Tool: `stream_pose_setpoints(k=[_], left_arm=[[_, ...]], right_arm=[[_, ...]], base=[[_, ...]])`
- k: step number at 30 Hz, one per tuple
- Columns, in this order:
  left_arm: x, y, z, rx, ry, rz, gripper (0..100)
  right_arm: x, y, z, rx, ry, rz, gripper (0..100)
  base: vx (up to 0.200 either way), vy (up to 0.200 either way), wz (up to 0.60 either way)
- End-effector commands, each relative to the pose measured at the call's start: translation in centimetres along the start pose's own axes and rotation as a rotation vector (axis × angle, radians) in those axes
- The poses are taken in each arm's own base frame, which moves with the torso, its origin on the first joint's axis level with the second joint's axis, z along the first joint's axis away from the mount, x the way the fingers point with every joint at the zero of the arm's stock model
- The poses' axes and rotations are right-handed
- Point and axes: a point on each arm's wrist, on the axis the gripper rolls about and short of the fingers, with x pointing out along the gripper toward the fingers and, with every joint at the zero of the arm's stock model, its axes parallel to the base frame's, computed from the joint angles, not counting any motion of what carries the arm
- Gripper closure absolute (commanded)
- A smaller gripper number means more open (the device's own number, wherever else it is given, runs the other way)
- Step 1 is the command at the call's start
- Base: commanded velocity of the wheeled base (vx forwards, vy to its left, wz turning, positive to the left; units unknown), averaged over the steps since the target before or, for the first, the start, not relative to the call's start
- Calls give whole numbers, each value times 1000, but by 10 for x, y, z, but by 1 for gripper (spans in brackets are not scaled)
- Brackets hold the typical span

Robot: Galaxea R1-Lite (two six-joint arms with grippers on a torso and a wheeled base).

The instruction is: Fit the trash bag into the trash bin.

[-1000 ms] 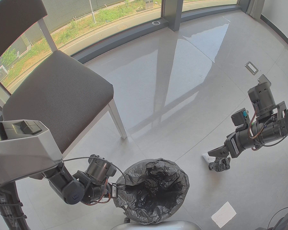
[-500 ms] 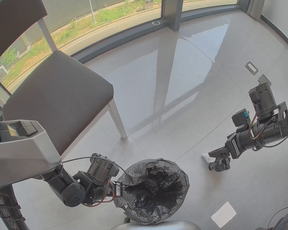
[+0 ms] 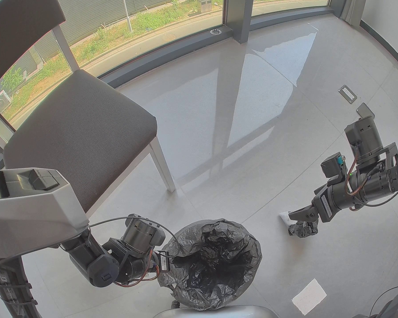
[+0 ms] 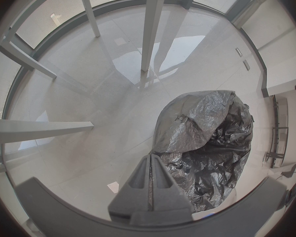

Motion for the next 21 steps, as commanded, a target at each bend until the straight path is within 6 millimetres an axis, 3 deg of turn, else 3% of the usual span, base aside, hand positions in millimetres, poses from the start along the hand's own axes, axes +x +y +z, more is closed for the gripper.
stream_pose_setpoints(k=[1, 2, 21], left_arm=[[-5, 0, 3, -15, -18, -11, 100], [-5, -1, 5, -24, -31, -19, 0], [10, -1, -2, -13, 3, -15, 0]], right_arm=[[0, 0, 0, -1, 0, 1, 0], [0, 0, 0, -1, 0, 1, 0], [-1, 0, 0, -1, -4, 0, 0]], base=[[0, 0, 0], [0, 0, 0], [0, 0, 0]])
